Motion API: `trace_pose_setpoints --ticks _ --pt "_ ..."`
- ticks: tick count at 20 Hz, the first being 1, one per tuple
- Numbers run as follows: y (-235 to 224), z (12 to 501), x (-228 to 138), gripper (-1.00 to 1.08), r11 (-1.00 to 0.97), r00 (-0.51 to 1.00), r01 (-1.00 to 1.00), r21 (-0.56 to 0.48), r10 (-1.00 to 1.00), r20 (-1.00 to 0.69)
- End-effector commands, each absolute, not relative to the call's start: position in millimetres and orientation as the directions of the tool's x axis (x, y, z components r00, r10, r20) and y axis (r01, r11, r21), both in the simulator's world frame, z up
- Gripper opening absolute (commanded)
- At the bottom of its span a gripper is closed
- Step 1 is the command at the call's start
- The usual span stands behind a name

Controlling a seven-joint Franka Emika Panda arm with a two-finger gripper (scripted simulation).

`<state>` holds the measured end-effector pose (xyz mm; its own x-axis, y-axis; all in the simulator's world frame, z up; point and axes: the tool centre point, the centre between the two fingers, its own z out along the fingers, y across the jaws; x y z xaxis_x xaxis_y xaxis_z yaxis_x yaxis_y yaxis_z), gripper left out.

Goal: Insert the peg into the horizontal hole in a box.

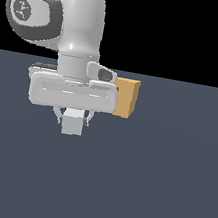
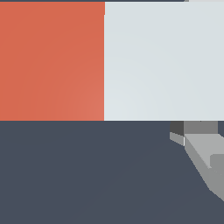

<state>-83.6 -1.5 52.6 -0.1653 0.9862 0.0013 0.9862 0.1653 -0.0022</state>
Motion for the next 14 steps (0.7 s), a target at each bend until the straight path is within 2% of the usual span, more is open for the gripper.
trace_pose_setpoints --ticks 1,14 --pt "10 58 -82 -1.00 0.117 -0.117 0.993 0.001 0.993 0.001" --pt "70 79 -70 -1.00 -0.126 0.126 0.992 0.000 0.992 0.001"
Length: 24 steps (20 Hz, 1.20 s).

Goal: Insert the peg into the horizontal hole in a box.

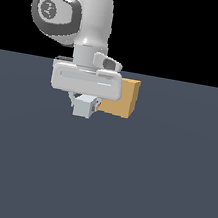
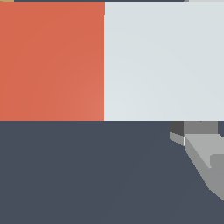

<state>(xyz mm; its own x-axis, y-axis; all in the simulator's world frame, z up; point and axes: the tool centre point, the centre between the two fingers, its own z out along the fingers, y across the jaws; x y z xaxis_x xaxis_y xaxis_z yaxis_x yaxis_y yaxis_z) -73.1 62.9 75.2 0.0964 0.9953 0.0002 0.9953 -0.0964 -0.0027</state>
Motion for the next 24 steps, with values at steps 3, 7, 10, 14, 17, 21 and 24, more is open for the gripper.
trace_pose_setpoints --ticks 3,7,10,14,17,21,24 --pt "82 84 -65 -1.00 -0.180 0.180 0.984 0.000 0.984 0.001" --pt "96 89 -58 -1.00 -0.238 0.238 0.971 0.000 0.971 0.001" --pt "103 92 -54 -1.00 -0.271 0.271 0.962 0.000 0.962 0.000" --pt "110 95 -49 -1.00 -0.303 0.303 0.953 0.000 0.953 0.000" --pt "113 96 -47 -1.00 -0.316 0.316 0.949 0.000 0.949 0.000" --pt "114 96 -46 -1.00 -0.321 0.321 0.947 0.000 0.947 0.000" --pt "114 95 -48 -1.00 -0.320 0.320 0.947 -0.003 0.947 -0.002"
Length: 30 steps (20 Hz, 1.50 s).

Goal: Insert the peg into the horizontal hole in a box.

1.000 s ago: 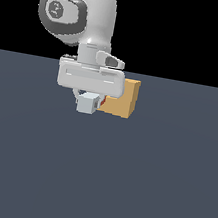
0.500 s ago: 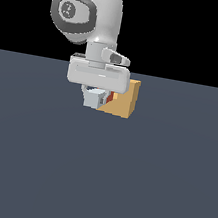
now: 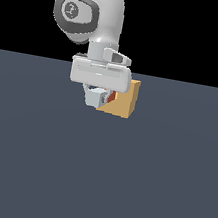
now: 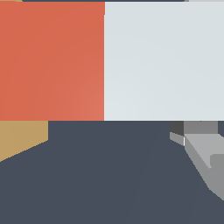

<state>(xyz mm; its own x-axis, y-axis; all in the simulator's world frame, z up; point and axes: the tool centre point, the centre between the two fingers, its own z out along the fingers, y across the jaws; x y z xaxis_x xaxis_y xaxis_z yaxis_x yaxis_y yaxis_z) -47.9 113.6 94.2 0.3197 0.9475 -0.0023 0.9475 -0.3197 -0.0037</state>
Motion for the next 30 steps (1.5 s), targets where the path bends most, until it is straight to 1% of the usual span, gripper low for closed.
trace_pose_setpoints --ticks 1,13,17,24,30 --pt "114 95 -47 -1.00 -0.320 0.320 0.947 -0.002 0.947 -0.001" --pt "120 97 -42 -1.00 -0.324 0.324 0.946 -0.001 0.946 0.001" --pt "136 97 -37 -1.00 -0.325 0.325 0.946 0.000 0.946 0.001" --pt "178 98 -23 -1.00 -0.325 0.325 0.946 0.002 0.946 0.002" --pt "195 99 -16 -1.00 -0.325 0.325 0.946 0.002 0.946 0.003"
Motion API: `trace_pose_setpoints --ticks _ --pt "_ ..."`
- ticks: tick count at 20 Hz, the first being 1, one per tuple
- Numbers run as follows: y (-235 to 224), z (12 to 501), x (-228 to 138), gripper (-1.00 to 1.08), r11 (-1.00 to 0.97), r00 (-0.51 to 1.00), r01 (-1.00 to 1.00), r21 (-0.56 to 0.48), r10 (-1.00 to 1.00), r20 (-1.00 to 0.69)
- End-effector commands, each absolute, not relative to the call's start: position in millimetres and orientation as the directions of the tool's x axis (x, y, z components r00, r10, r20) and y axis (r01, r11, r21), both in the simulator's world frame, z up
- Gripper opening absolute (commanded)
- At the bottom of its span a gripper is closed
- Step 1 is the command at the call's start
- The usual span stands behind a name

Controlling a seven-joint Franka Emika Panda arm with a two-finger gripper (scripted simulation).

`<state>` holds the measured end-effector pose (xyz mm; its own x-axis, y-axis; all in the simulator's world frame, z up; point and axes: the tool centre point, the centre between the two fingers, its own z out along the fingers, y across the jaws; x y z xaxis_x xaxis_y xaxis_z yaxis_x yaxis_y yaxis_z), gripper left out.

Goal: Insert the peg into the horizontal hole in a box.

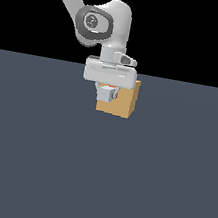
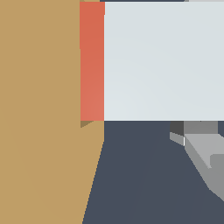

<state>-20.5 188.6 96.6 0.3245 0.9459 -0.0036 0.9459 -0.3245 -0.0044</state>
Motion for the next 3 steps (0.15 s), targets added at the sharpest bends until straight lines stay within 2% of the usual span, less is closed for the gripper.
trace_pose_setpoints --ticks 1,3 --pt "196.2 98.5 -15.5 -1.00 -0.325 0.325 0.946 0.002 0.946 0.003" --pt "197.0 98.5 -15.1 -1.00 -0.325 0.325 0.946 0.002 0.946 0.003"
